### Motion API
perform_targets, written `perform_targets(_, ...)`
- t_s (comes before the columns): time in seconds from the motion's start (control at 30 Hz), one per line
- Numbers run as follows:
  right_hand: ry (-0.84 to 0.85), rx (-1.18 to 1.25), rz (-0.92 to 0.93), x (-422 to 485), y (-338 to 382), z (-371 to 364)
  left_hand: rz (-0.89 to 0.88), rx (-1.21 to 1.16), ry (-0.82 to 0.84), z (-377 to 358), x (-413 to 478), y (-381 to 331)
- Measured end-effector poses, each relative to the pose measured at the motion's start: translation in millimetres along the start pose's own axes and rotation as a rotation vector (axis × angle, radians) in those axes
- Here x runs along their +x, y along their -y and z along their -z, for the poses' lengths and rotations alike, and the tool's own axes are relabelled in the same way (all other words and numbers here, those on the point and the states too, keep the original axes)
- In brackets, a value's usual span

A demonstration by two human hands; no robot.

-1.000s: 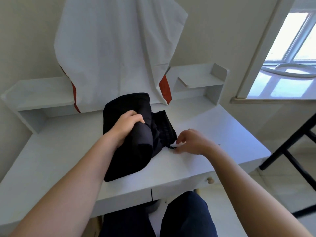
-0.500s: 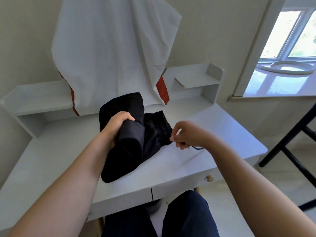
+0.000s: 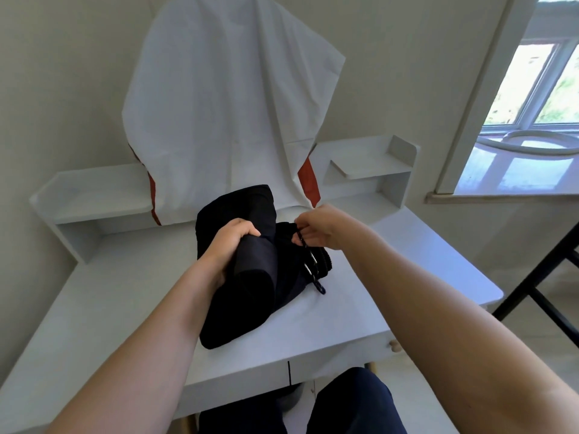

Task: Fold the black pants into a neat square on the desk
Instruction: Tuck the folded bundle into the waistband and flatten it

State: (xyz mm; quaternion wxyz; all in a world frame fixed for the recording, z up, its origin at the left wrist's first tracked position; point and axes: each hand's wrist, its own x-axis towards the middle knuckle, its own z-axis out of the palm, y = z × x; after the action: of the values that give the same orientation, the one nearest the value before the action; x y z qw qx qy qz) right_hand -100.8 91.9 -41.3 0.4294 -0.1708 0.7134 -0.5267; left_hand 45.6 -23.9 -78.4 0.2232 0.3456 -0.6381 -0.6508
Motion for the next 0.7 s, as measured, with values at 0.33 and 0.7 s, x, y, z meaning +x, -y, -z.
perform_targets(0.33, 0.004, -0.322, 0.212, 6, 6, 3, -0.001, 0.031, 0.0, -3, -1, 0)
perform_targets(0.7, 0.126, -1.19, 0.69, -14, -48, 34, 0.015, 0.056, 0.009, -8, -1, 1)
